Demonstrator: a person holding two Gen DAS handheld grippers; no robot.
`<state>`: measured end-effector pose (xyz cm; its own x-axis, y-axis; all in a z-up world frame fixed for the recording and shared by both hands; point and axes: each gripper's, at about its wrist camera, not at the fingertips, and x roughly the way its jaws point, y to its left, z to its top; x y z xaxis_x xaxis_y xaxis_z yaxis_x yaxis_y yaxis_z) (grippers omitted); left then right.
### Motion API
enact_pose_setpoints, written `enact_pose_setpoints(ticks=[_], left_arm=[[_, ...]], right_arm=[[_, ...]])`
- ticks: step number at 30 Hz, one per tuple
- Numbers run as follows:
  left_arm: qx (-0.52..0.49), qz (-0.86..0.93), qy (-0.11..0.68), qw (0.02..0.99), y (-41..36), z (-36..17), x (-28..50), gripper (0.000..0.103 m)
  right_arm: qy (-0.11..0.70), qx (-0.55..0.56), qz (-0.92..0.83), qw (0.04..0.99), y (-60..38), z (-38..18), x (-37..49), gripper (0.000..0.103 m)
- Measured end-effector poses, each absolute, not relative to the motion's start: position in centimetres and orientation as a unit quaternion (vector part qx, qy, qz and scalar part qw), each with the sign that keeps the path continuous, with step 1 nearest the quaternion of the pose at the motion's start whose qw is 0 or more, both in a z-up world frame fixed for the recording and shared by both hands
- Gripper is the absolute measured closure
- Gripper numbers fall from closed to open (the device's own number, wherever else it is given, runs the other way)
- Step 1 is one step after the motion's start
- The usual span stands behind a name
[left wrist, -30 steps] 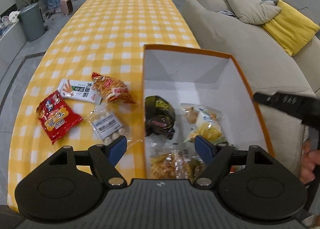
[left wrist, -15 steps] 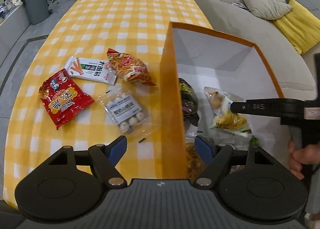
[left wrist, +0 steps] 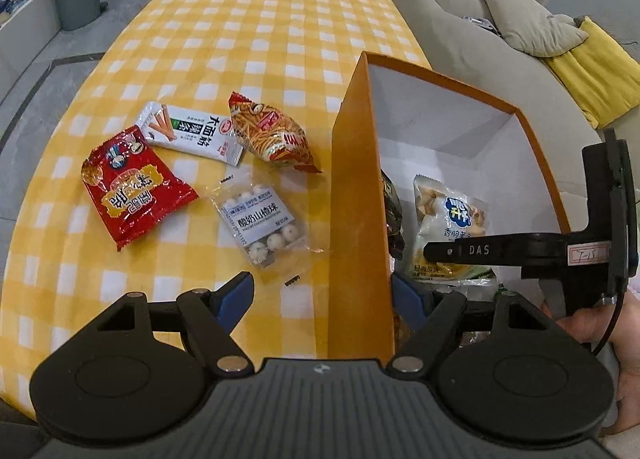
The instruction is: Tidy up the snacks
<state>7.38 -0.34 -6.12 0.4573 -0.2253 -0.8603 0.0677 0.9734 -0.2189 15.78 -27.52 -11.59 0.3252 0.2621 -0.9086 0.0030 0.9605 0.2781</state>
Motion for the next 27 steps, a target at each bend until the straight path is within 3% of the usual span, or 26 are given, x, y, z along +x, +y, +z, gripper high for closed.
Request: enact_pose_setpoints(ticks=[7,9,15,19,27], left_arm=[[-0.084,-0.087,0.512,0.851,-0.2,-5.9,7.2,0.013],[-0.084,-0.086,0.513,0.85,-0.2,-6.0,7.2,0.013],[-0.076,-0.086,0.517,0.848,-0.4,-6.1,7.2,0.013],[-0.074,-0.085,0.519,0.847,-0.6,-5.9,7.1,0.013],[-0.065,-0.085,0.515,0.851,-0.7,-4.8,6.3,0.013]], right_arm=[[0.508,0.137,0.061,0.848,-28.0,-8.7,15.3,0.103],[0.49,0.091,0.008,0.867,-27.9,-7.8,15.2,0.103],[0.554,0.055,0.013,0.83,-26.9,-10.5,16.4,0.103],[0.554,0.02,0.016,0.832,-25.6,-10.4,16.4,0.103],[0.56,0.071,0.065,0.823,-26.1,-10.2,15.5,0.103]])
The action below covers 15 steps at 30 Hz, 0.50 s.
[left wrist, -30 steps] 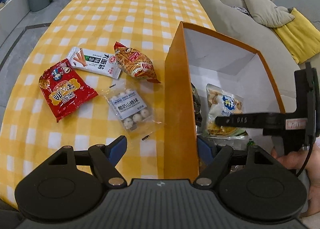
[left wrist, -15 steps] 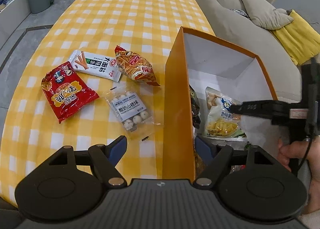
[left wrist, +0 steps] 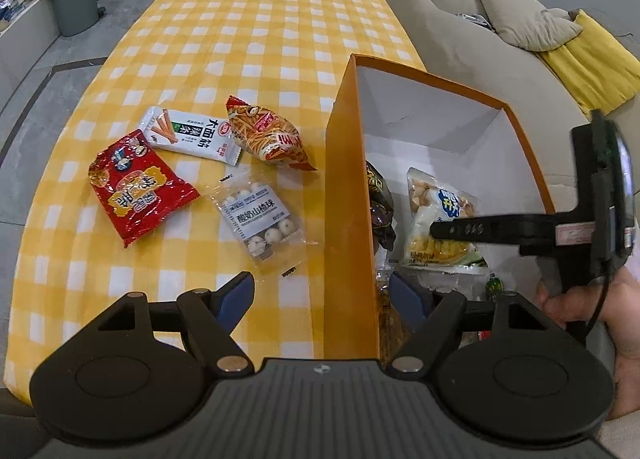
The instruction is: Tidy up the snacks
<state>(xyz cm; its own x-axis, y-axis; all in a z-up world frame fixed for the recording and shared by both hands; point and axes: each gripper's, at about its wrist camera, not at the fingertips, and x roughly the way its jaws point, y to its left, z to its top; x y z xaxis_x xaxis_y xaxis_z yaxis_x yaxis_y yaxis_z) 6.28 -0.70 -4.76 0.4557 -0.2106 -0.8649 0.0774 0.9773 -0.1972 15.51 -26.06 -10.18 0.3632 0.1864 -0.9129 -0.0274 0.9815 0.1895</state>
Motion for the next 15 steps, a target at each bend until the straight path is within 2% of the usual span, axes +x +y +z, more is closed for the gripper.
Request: enact_pose_setpoints(ticks=[6,8,10,14,15], left_arm=[[-0.04,-0.071,0.492,0.867,0.1,-2.5,5.4,0.013],[-0.036,-0.062,0.485,0.872,0.6,-1.6,5.2,0.013],[-0.048,-0.063,0.487,0.87,1.4,-0.9,5.3,0.013],[-0.055,-0.035,0.485,0.872,3.6,0.2,5.6,0.013],[-0.058,-0.026,0.483,0.873,4.3,0.4,5.7,0.013]], right_arm=[[0.501,0.113,0.055,0.856,-27.1,-5.7,13.6,0.098],[0.476,0.127,0.056,0.869,-27.1,-3.9,12.7,0.093],[0.456,0.141,0.055,0.877,-26.9,-2.2,11.6,0.065],[0.435,0.133,0.071,0.888,-25.5,0.0,10.0,0.056],[0.431,0.13,0.075,0.89,-25.1,0.4,9.7,0.051]])
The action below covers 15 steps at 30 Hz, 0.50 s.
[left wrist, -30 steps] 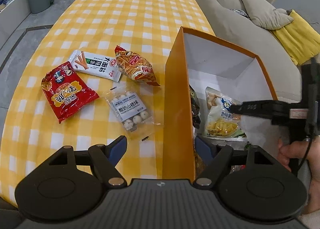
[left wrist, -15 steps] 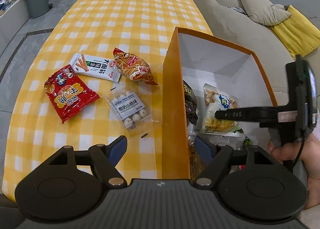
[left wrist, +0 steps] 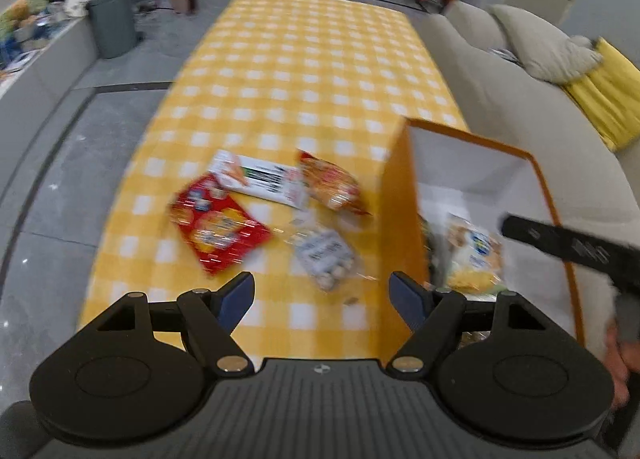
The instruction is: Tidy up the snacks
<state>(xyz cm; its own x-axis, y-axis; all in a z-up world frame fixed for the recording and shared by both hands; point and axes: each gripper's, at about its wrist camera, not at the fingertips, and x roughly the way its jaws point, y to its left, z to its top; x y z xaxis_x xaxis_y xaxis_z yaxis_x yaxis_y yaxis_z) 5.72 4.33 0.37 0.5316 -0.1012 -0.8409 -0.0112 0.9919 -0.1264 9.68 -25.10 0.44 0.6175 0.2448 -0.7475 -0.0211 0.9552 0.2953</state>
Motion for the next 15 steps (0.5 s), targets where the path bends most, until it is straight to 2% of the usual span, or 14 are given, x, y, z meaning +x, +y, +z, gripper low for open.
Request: enact_pose_setpoints(ticks=[1,5,8,15], left_arm=[[-0.064,-0.016,0.483,0.873,5.1,0.5,5.8,0.013],[-0.081,0.009,0.484,0.871,7.8,0.4,6.0,0.013],[-0.091,0.034,0.487,0.868,9.7,0.0,6.2,0.013],[-0.116,0.054,0.486,0.865,13.1,-1.6,7.9,0.013]], right_arm=[[0.426,0.127,0.079,0.893,-24.6,0.9,9.2,0.047],[0.414,0.108,0.095,0.899,-22.9,2.1,8.3,0.046],[0.408,0.094,0.106,0.902,-21.1,2.6,8.0,0.038],[0.381,0.039,0.16,0.91,-15.6,2.8,6.7,0.037]])
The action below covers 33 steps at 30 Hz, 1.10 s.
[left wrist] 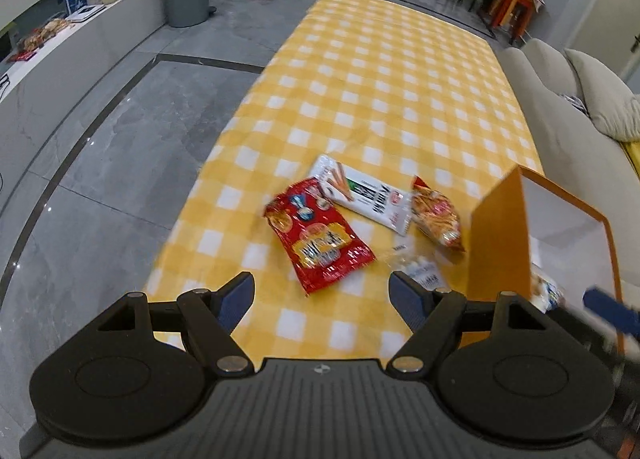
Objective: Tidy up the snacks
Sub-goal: 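Move both tools back to the pile and grasp the red snack bag with the left tool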
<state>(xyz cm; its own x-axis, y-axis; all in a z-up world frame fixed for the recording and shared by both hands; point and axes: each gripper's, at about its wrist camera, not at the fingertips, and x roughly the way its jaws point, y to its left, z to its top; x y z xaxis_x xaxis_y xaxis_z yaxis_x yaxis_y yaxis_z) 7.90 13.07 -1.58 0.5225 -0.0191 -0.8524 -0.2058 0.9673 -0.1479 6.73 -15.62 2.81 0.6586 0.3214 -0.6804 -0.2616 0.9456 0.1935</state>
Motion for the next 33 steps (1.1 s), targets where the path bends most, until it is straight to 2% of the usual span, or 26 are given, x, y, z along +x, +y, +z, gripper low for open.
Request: enact_pose_setpoints(ticks=[9,16,23,24,27,29,30,33], left_arm=[[-0.147,0.073,0.463,0.871,13.9,-8.3,10.4,0.013],[-0.17,0.082,0.468,0.863,13.8,-10.6,13.9,0.014],[-0.125,0.128,0.493,0.852,12.6,-12.9,17.8,0.013],[-0.114,0.128,0.493,0.853,12.3,-13.0,18.2,0.011],[-0.082,0.134,0.498,0.853,11.6,-13.3,19.0,0.007],[-0.086,0.133,0.521,0.839,11.7,-14.1,19.5,0.006],[-0.101,0.133,0.531,0.831,12.0,-14.7,19.6,0.002],[-0.093,0.142,0.516,0.84,12.1,-15.1,19.2,0.001]], right_arm=[[0.392,-0.018,0.154,0.907,-9.5,-1.9,7.0,0.037],[0.374,-0.073,0.146,0.913,-7.7,-4.4,7.3,0.037],[0.374,-0.096,0.146,0.911,-6.9,-5.4,8.5,0.037],[0.369,-0.107,0.142,0.912,-6.7,-5.6,8.5,0.036],[0.359,-0.152,0.141,0.91,-5.9,-5.9,8.5,0.023],[0.353,-0.172,0.147,0.908,-5.5,-6.0,8.4,0.023],[0.353,-0.176,0.146,0.907,-5.4,-6.0,8.5,0.023],[0.355,-0.171,0.152,0.906,-5.2,-6.0,8.5,0.023]])
